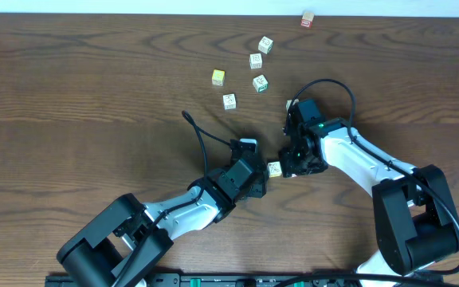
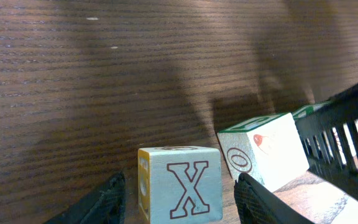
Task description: Lift 3 blocks
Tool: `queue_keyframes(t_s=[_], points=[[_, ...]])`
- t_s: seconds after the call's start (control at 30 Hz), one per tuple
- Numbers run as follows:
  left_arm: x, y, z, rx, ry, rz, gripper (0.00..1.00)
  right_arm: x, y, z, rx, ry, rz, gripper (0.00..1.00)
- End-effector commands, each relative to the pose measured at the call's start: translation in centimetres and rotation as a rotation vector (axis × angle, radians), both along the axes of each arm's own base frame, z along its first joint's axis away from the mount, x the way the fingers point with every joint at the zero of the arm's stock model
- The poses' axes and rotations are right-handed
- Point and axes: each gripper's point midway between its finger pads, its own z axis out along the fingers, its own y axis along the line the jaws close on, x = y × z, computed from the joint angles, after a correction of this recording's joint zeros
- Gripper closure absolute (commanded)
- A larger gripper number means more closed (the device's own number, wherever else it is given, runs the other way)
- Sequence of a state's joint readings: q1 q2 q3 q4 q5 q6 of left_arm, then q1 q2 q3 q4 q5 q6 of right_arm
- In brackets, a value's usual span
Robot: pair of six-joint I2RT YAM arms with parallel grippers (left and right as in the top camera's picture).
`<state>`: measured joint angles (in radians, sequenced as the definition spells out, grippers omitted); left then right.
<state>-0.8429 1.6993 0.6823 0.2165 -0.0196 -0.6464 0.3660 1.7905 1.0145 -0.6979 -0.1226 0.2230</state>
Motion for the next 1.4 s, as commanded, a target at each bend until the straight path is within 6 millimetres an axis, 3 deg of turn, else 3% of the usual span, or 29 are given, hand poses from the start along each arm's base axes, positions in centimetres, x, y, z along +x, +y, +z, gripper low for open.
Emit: queue_keyframes(t_s=[0.0,0.87,1.0,1.07,1.13,1.23,1.37], points=[[0.1,0.5,-0.5,0.042,-0.006,-0.005,0.42,0.1,-0.6,-0.6,-0.019,0.001,-0.007,0.44],[4.2,1.0,2.0,0.031,-0.089,0.021,0.36,5.3,-1.3,2.7,0.003,-0.127,-0.046,0.4],[5.2,1.0,2.8,0.055,-0.129,-0.011,0.33,6.4,-3.0,3.4,-0.045,-0.149,-0.098,0.48],[6.0,1.7,3.3,0.057,-0.131,0.012,0.33,6.6,-4.2,4.0,-0.06,-0.137,-0.126,0.59],[6.8,2.7,3.7,0.062,-0.132,0.038,0.39,6.7,-5.4,4.4,-0.067,-0.118,-0.157,0.75],[7.5,5.0,4.0,0.079,-0.111,0.086,0.63,6.1,-7.1,4.6,-0.08,-0.077,-0.201,0.96],[6.8,7.5,2.9,0.131,-0.03,0.118,0.81,4.0,-8.8,3.6,-0.1,0.007,-0.238,0.99]])
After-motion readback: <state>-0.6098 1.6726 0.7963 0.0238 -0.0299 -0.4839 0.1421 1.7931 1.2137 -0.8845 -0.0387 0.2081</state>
